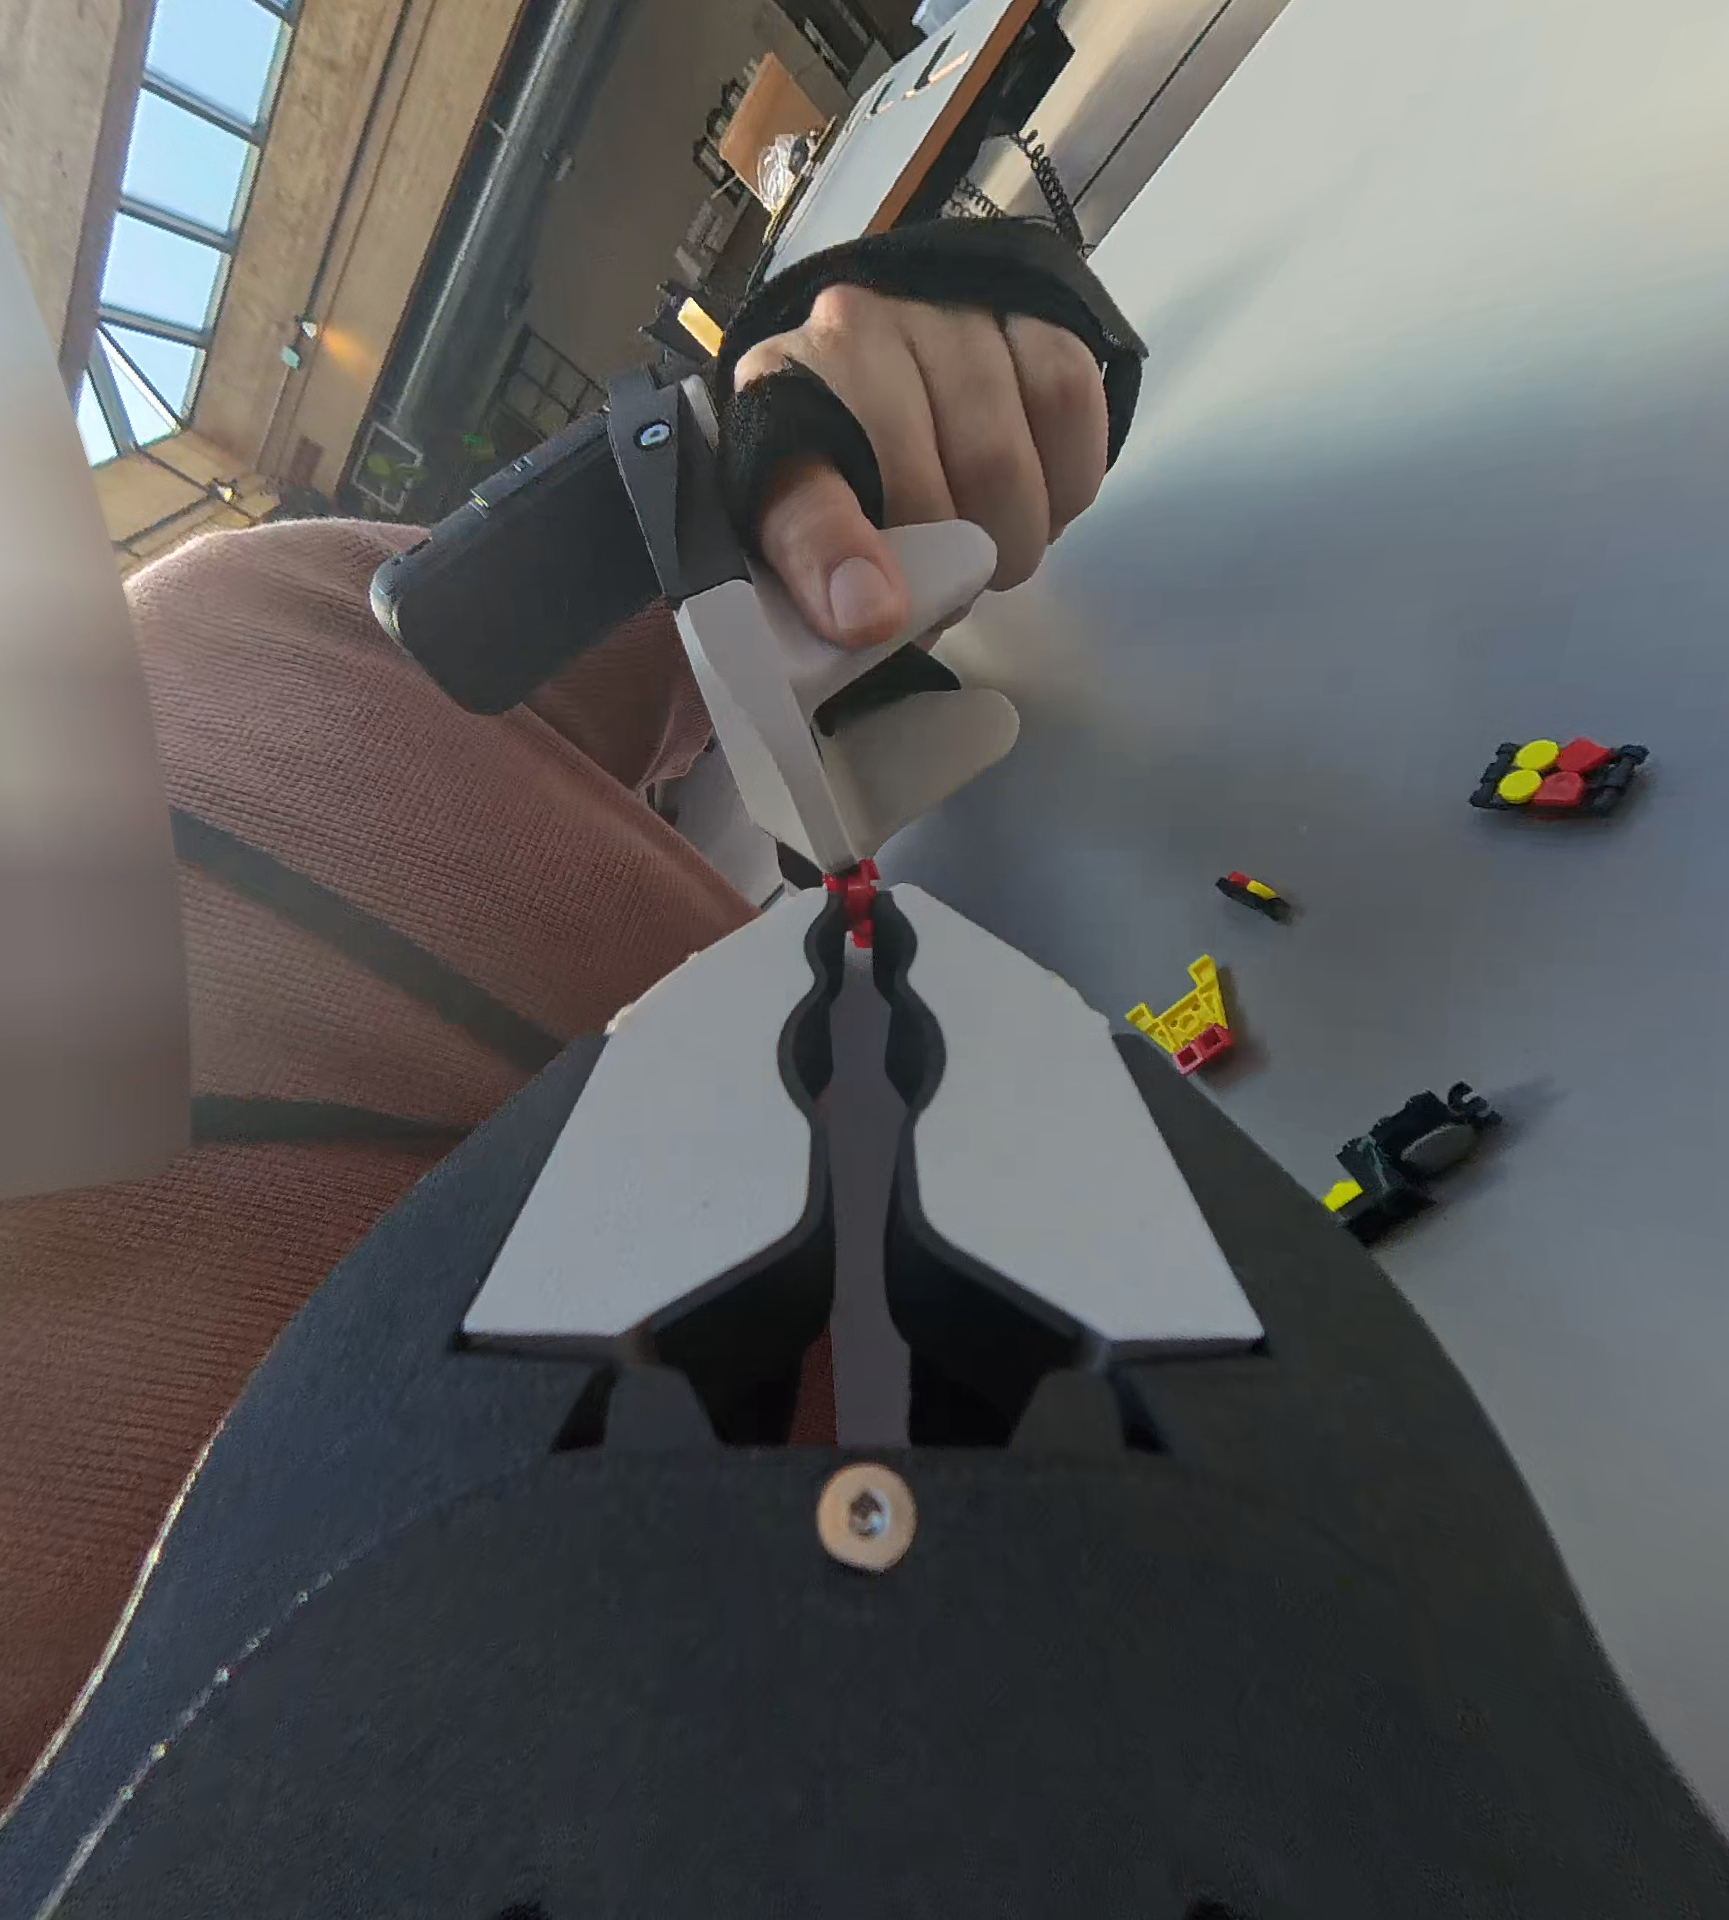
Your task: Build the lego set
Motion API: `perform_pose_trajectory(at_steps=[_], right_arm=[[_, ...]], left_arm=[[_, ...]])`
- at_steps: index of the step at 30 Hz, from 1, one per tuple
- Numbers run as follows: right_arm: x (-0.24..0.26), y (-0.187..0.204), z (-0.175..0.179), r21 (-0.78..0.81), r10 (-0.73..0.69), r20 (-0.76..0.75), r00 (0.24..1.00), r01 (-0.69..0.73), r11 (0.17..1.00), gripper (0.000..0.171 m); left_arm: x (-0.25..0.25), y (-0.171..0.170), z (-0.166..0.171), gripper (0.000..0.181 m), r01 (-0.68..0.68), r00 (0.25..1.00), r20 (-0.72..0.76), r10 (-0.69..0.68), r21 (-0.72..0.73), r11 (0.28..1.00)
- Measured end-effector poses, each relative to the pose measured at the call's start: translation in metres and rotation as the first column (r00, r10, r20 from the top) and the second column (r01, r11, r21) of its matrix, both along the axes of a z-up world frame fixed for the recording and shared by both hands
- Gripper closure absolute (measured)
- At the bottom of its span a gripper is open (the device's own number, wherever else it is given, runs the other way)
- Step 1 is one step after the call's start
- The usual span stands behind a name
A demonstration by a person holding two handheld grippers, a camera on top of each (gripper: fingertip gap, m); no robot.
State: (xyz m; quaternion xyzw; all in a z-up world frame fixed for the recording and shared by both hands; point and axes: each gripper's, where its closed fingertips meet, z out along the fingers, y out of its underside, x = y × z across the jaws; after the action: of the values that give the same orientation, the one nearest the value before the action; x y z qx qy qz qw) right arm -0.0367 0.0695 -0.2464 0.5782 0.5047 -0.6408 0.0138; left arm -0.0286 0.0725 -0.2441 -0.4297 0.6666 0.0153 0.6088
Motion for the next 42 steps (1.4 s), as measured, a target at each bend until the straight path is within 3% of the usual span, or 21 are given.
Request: perform_pose_trajectory(at_steps=[12, 18, 20, 21, 22, 26, 30, 32, 34, 37, 42], right_arm=[[-0.027, 0.028, -0.033, 0.080, -0.244, 0.014, 0.970, 0.242, 0.967, 0.166], [-0.045, 0.045, -0.049, 0.095, -0.342, 0.017, 0.940, 0.339, 0.936, 0.167], [-0.045, 0.072, -0.062, 0.153, -0.452, 0.043, 0.891, 0.441, 0.884, 0.168], [-0.044, 0.072, -0.061, 0.067, -0.423, 0.054, 0.905, 0.419, 0.905, 0.167], [-0.044, 0.079, -0.066, 0.137, -0.462, 0.041, 0.886, 0.453, 0.881, 0.167], [-0.044, 0.087, -0.055, 0.211, -0.488, -0.021, 0.873, 0.481, 0.851, 0.167], [-0.053, 0.141, -0.024, 0.391, -0.562, -0.131, 0.817, 0.563, 0.728, 0.167], [-0.069, 0.157, -0.013, 0.395, -0.521, -0.104, 0.847, 0.516, 0.760, 0.167], [-0.082, 0.173, -0.022, 0.508, -0.501, -0.053, 0.864, 0.455, 0.732, 0.167], [-0.098, 0.170, -0.037, 0.552, -0.430, 0.039, 0.902, 0.339, 0.762, 0.155], [-0.106, 0.166, -0.040, 0.561, -0.402, 0.040, 0.915, 0.313, 0.766, 0.153]], left_arm=[[-0.026, 0.027, -0.034, 0.167, -0.229, 0.973, 0.035, 0.229, -0.001, 0.973], [-0.042, 0.042, -0.048, 0.167, -0.338, 0.941, 0.007, 0.339, 0.089, 0.937], [-0.035, 0.036, -0.042, 0.167, -0.318, 0.948, 0.032, 0.317, 0.125, 0.940], [-0.041, 0.043, -0.046, 0.167, -0.361, 0.930, -0.007, 0.367, 0.160, 0.919], [-0.051, 0.052, -0.050, 0.167, -0.409, 0.909, -0.019, 0.417, 0.154, 0.899], [-0.067, 0.061, -0.045, 0.166, -0.431, 0.898, 0.090, 0.430, -0.006, 0.902], [-0.101, 0.108, -0.025, 0.165, -0.493, 0.854, 0.062, 0.516, -0.221, 0.842], [-0.109, 0.133, -0.023, 0.165, -0.478, 0.856, 0.017, 0.517, -0.358, 0.802], [-0.112, 0.150, -0.025, 0.160, -0.463, 0.872, -0.037, 0.488, -0.384, 0.799], [-0.117, 0.165, -0.041, 0.144, -0.494, 0.865, -0.151, 0.477, -0.420, 0.761], [-0.103, 0.160, -0.039, 0.147, -0.417, 0.907, -0.127, 0.401, -0.394, 0.819]])
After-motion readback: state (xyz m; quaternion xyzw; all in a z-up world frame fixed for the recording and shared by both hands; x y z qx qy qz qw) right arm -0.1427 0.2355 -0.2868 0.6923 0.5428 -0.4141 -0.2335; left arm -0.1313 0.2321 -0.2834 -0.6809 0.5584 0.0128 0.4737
